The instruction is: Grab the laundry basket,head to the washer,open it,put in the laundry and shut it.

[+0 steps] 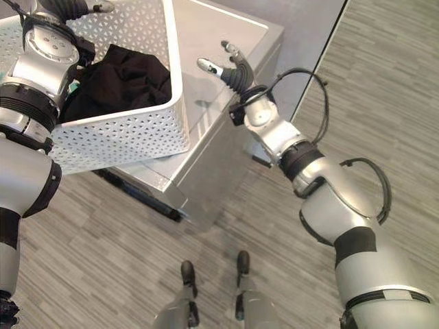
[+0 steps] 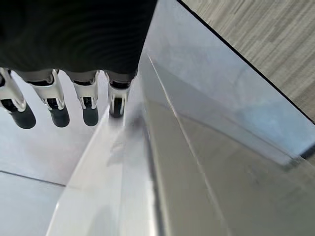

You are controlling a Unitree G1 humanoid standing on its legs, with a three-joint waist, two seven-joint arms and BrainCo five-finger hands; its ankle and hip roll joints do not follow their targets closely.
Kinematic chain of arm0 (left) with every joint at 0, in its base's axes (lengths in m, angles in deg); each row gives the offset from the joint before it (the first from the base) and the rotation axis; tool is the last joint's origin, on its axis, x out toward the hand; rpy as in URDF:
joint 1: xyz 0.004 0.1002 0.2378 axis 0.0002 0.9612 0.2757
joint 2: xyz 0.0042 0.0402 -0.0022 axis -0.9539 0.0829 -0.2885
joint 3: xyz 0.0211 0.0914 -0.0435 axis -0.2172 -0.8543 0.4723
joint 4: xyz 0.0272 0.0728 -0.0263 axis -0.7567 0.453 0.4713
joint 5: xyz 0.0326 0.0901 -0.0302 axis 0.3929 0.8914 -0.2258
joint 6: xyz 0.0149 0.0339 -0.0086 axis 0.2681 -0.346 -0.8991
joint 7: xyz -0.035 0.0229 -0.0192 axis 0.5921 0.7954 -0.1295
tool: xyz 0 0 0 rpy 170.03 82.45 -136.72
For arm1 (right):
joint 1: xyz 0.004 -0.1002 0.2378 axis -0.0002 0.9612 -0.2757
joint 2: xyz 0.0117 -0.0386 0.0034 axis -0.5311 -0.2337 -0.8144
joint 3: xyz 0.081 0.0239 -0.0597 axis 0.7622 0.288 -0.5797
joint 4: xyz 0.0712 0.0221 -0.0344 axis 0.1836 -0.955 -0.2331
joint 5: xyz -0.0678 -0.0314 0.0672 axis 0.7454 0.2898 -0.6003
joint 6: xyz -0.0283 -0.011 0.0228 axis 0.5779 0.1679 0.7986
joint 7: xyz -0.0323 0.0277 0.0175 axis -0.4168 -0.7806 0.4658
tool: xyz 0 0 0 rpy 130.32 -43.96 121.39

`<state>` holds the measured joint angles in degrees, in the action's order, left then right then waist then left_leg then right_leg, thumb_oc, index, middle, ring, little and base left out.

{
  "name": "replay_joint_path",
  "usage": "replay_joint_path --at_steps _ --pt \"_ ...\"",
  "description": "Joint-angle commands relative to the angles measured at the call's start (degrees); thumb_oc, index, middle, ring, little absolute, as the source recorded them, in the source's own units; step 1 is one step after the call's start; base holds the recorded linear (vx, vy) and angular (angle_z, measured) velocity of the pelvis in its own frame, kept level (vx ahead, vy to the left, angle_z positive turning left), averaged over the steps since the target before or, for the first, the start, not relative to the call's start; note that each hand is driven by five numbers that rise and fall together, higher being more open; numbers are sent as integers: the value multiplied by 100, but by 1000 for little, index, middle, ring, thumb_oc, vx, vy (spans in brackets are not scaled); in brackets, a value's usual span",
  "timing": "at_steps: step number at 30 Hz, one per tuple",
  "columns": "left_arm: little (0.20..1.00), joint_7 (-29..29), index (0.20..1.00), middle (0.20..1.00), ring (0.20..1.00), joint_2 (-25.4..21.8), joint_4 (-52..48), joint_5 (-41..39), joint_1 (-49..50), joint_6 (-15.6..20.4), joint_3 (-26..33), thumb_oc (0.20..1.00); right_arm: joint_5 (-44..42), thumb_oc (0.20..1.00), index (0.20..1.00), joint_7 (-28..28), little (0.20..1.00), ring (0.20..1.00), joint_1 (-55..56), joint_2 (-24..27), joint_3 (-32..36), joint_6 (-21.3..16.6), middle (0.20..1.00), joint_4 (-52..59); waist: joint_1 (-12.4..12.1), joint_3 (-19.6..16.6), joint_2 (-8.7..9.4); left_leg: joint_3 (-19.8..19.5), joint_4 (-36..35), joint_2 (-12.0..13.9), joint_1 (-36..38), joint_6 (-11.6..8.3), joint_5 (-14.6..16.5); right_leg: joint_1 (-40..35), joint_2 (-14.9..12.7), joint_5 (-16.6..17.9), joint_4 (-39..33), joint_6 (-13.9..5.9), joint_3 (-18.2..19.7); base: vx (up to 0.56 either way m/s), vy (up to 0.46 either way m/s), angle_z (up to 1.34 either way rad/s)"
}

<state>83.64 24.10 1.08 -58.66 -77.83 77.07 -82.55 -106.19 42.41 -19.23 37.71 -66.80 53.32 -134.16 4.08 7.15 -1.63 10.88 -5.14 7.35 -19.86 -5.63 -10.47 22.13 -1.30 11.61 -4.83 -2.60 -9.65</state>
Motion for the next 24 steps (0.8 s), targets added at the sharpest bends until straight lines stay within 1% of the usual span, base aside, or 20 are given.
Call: replay_joint_path --at_steps 1,3,6,9,10,11,15,17,18,19,21,24 --pt "1000 162 1000 1000 1000 228 200 -2 32 375 -36 1000 221 1000 1000 175 1000 1000 -849 402 400 -460 1000 193 232 777 59 -62 14 308 818 -208 752 12 -604 17 -17 -777 216 24 0 -9" --pt "1000 150 1000 1000 1000 313 160 47 38 393 -30 1000 291 1000 1000 170 1000 1000 -652 637 459 -511 1000 490 271 784 53 -38 14 290 807 -203 737 39 -622 37 -17 -775 248 10 -8 -15" --pt "1000 99 1000 1000 1000 417 105 86 58 426 -18 1000 403 1000 1000 129 1000 1000 -387 840 533 -547 1000 847 322 802 -8 -4 14 302 849 -204 776 30 -605 -1 -17 -776 298 35 -9 -8" --pt "1000 79 1000 1000 1000 496 91 108 64 430 -8 1000 407 1000 1000 142 1000 1000 -257 885 619 -583 1000 1076 347 796 -40 30 14 300 881 -203 793 23 -604 -8 -17 -784 331 16 -10 -7" --pt "1000 101 1000 1000 1000 576 60 164 46 437 -9 1000 393 1000 1000 153 1000 1000 -119 920 720 -639 1000 1207 373 783 -81 67 14 301 918 -204 809 11 -602 -22 -17 -784 358 19 -13 -12" --pt "1000 101 1000 1000 1000 576 61 164 46 437 -10 1000 393 1000 1000 154 1000 1000 -118 920 721 -639 1000 1208 372 783 -80 68 14 301 918 -204 809 11 -602 -22 -17 -784 359 39 -18 -8" --pt "1000 183 1000 1000 1000 707 -42 305 14 474 -52 1000 414 1000 1000 194 1000 1000 116 932 847 -677 1000 1230 376 690 -178 116 14 319 1031 -210 825 -66 -591 -63 -17 -773 369 32 -22 -8" --pt "1000 188 1000 1000 1000 721 -78 317 40 482 -40 1000 408 1000 1000 193 1000 1000 160 921 895 -672 1000 1208 380 664 -171 108 14 311 1039 -211 797 -84 -607 -47 -17 -770 355 19 -37 -12" --pt "1000 233 1000 1000 1000 730 -190 403 70 520 -25 1000 379 1000 1000 205 1000 1000 321 910 1028 -675 1000 1163 355 605 -207 98 14 336 1132 -214 839 -207 -607 -104 -17 -774 318 37 -75 -5" --pt "1000 267 1000 1000 1000 682 -300 443 93 550 8 1000 380 1000 1000 203 1000 1000 503 898 1175 -670 1000 1145 331 514 -191 80 14 333 1201 -216 819 -297 -624 -110 -17 -768 286 92 -89 0" --pt "1000 283 1000 1000 1000 615 -470 465 152 597 71 1000 319 1000 1000 242 1000 1000 755 874 1414 -724 1000 1160 283 407 -200 70 14 352 1328 -217 872 -447 -632 -169 -17 -779 221 61 -64 4" --pt "1000 386 1000 1000 1000 328 -1414 478 620 792 566 1000 701 1000 1000 381 1000 1000 1523 929 2129 -814 1000 1630 147 230 -203 19 14 347 1552 -177 939 -715 -663 -247 -17 -796 108 51 -34 12"
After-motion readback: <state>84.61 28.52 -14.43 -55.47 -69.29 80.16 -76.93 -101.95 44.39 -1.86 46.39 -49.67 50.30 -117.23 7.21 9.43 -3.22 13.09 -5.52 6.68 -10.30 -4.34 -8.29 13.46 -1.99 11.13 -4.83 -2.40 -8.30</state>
